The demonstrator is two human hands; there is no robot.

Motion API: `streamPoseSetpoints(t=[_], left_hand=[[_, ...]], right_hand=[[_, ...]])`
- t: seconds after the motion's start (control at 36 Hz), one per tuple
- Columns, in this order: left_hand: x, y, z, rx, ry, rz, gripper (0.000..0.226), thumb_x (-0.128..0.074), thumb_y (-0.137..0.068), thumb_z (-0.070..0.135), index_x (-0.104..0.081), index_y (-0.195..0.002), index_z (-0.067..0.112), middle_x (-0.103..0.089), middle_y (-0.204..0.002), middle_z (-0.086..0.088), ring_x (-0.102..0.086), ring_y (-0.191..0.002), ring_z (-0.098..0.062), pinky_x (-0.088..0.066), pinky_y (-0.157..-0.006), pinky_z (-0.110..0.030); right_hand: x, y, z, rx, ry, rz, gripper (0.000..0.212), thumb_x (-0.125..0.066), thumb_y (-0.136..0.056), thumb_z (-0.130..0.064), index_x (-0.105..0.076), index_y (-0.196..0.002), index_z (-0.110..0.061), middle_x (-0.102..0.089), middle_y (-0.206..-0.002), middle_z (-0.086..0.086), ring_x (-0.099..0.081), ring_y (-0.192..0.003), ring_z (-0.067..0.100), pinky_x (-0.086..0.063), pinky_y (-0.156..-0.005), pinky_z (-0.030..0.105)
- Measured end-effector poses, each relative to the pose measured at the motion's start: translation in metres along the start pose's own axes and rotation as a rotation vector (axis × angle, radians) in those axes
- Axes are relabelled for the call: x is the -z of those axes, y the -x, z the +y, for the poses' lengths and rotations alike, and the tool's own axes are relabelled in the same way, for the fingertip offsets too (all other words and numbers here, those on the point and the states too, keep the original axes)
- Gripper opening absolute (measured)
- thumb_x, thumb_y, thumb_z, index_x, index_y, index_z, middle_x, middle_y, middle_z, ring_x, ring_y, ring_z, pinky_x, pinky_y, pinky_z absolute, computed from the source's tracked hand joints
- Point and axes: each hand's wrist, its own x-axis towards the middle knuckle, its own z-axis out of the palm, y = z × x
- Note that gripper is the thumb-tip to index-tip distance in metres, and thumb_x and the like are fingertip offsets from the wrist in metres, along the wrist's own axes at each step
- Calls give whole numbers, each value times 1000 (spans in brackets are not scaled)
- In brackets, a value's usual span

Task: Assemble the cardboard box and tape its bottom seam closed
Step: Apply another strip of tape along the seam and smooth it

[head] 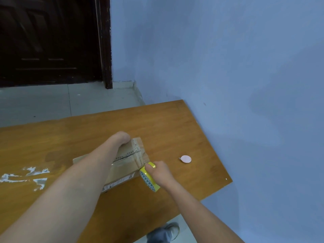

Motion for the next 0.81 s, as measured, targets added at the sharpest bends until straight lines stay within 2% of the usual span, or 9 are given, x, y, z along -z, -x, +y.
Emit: streamPoseSetpoints(t=[0.17,0.28,0.42,0.47,0.5,0.53,0.58,0.67,0.81], left_hand=[[-7,-7,-4,30,86,58,37,-32,-98,17,-53,-122,-3,-56,-126,-18,-58,-111,-31,-46,-89,-35],[-9,-19,-11,8,417,237,28,-45,-91,10,-61,-111,-1,-63,-115,-19,-60,-102,-35,-50,-84,-35],[-6,-14,-22,-203,764,535,23,-39,-85,2,-56,-87,17,-67,-96,-15,-62,-82,-31,-49,-70,-32],[-9,-4,-29,-310,664,604,22,-41,-89,6,-58,-95,20,-67,-96,-7,-59,-81,-23,-42,-68,-28],[-10,1,-32,-356,580,621,22,-42,-92,10,-60,-100,19,-66,-97,-2,-58,-84,-20,-40,-69,-28],[-12,7,-33,-395,479,617,22,-43,-95,14,-62,-105,17,-64,-99,0,-57,-87,-19,-40,-69,-28],[-15,18,-33,-447,229,547,26,-42,-98,26,-63,-107,14,-64,-97,0,-58,-86,-21,-44,-67,-30],[-24,34,-34,-440,-127,508,31,-39,-99,34,-59,-113,16,-66,-104,-4,-60,-93,-24,-44,-83,-36],[-38,39,-41,-356,-158,579,42,-31,-101,36,-40,-141,26,-51,-138,2,-46,-126,-20,-23,-109,-41]], right_hand=[[-2,0,1,0,-14,-7,31,-45,-92,-39,-52,-115,-18,-56,-79,-2,-42,-60,7,-31,-53,21],[-2,-3,4,20,-23,13,13,-45,-93,-38,-50,-90,-26,-51,-68,-7,-44,-55,3,-31,-50,19],[-2,-1,5,48,-74,42,37,-48,-92,-32,-39,-57,-24,-33,-48,-8,-26,-34,2,-22,-40,22],[-4,-1,4,57,-112,33,35,-48,-92,-31,-54,-64,-11,-47,-55,4,-38,-49,7,-28,-53,26],[-6,-1,4,59,-124,28,34,-48,-93,-31,-59,-75,-4,-56,-108,19,-44,-62,11,-31,-59,27],[-8,-2,3,58,-140,20,33,-48,-94,-31,-59,-84,-2,-41,-90,-8,-46,-73,14,-33,-62,28],[-11,-2,0,65,-169,-6,19,-48,-95,-31,-54,-93,-13,-48,-90,2,-46,-82,15,-36,-63,27],[-15,-5,-2,112,-222,7,18,-50,-94,-22,-52,-79,-13,-44,-75,10,-40,-66,15,-29,-62,27],[-19,-9,-1,136,-247,-16,32,-51,-93,-20,-44,-62,-20,-41,-62,2,-37,-60,14,-27,-60,28]])
